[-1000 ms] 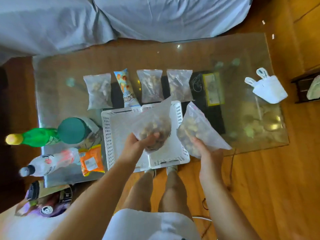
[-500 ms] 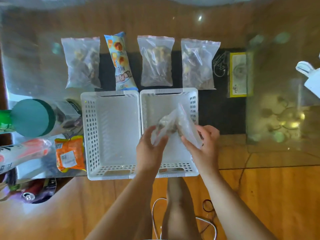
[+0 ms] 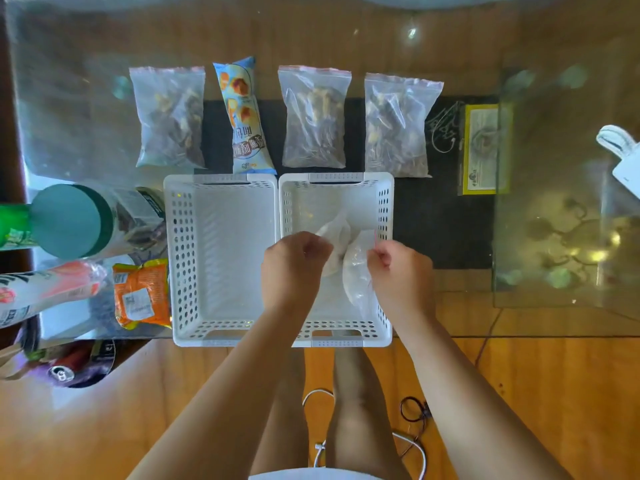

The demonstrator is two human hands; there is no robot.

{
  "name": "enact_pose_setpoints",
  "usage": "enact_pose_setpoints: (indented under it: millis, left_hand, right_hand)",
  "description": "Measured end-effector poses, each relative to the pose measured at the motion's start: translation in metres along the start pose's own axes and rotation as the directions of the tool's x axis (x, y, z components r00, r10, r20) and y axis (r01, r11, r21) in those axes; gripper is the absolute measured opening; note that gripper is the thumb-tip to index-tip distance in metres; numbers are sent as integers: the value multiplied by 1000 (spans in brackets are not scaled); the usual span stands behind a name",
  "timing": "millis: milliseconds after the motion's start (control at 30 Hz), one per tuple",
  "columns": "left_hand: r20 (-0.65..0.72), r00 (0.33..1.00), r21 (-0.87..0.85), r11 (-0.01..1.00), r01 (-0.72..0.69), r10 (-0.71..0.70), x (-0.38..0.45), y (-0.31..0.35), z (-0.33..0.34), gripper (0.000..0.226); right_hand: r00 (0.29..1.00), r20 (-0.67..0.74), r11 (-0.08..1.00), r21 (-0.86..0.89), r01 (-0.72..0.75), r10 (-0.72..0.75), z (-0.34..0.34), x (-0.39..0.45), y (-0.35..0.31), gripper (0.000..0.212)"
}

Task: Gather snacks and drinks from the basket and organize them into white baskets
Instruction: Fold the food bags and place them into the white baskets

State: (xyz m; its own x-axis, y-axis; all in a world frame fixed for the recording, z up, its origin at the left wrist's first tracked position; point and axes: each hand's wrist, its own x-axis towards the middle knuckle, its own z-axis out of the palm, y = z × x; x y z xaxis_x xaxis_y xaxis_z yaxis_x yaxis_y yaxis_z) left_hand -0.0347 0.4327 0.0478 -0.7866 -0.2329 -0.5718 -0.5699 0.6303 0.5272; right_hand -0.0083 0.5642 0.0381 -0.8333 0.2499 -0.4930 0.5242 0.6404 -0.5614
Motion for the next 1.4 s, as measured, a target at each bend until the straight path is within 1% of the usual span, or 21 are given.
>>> enact_pose_setpoints:
  millis: [100,133,233,267,367,467,533,600,633,733,800,833,933,967,1000,1067,1133,1200,1233,1300,1400]
  left_hand:
    - [136,990,-123,992,38,-22,-11,1,-1,19]
    - [142,989,-189,979,79,-53,-14,0,-4,19]
    - [-38,969,-281,933,225,-246,-11,-15,-11,18]
    - [-91,954,-272,928,254,-287,-11,-18,-11,18]
    - [-60,971,-224,951,213,-231,-21,-12,-1,13]
    - [-63,964,-267,935,234,-260,-31,-3,7,11]
    - [-70,960,-288,927,239,-270,-31,-4,8,6]
    - [-74,969,-234,949,212,-235,-31,-5,6,31]
    - [-58,974,-228,952,202,-220,-31,-6,5,36]
    - [-31,982,-296,940,168,-185,-38,-5,-1,30]
    - [-71,987,-275,954,120,-144,-43,-6,-4,32]
    - [-72,988,-256,960,116,-138,-43,-8,-3,11]
    - [-52,975,-198,959,204,-218,-42,-12,-1,30]
    - [-53,977,-175,965,197,-209,-38,-17,1,22]
    - [-50,976,-151,967,203,-213,-37,-16,-1,17]
    - [-75,977,-123,974,189,-199,-35,-17,-2,44]
    - [-106,980,-142,978,150,-166,-37,-19,-3,45]
    - [-108,984,-133,983,130,-145,-36,-20,-4,40]
    - [-85,986,-118,984,130,-141,-35,-21,-3,28]
    - [0,994,-60,992,110,-110,-31,-20,-4,24]
    - [90,995,129,991,-44,32,-19,-14,-6,42]
  right_hand:
    - [990,58,989,85,123,-129,-3,-12,-5,14]
    - [993,23,987,121,108,-112,-5,-13,-2,12]
    - [977,-200,987,158,-40,71,-12,-13,13,14]
    - [976,-205,990,135,-43,70,-10,-15,14,15]
    - [989,-113,990,99,102,-91,6,-29,4,12]
    - [993,-109,988,152,-24,41,15,-37,1,26]
    - [994,-31,985,140,-98,103,17,-38,0,33]
    - [999,28,995,97,-31,29,17,-40,-5,16]
    - [999,30,995,97,11,-14,15,-42,-8,7]
    - [987,-128,979,166,116,-95,2,-47,-12,10]
    - [972,-213,972,190,141,-99,-5,-49,-16,17]
    - [977,-195,977,177,117,-81,-5,-49,-15,21]
    - [998,-5,995,74,-60,61,2,-43,-8,31]
    - [996,29,995,53,-80,79,3,-40,-5,25]
    - [997,31,996,53,-67,66,3,-39,-2,13]
    - [1000,-22,996,89,18,-16,2,-42,0,12]
    - [993,-83,985,139,99,-88,0,-46,0,12]
    - [993,-69,982,154,109,-99,-1,-47,1,5]
    - [997,-22,988,137,75,-73,2,-45,4,9]
    - [997,81,998,60,-3,-1,7,-40,10,27]
    - [993,111,998,-42,48,-43,12,-37,9,28]
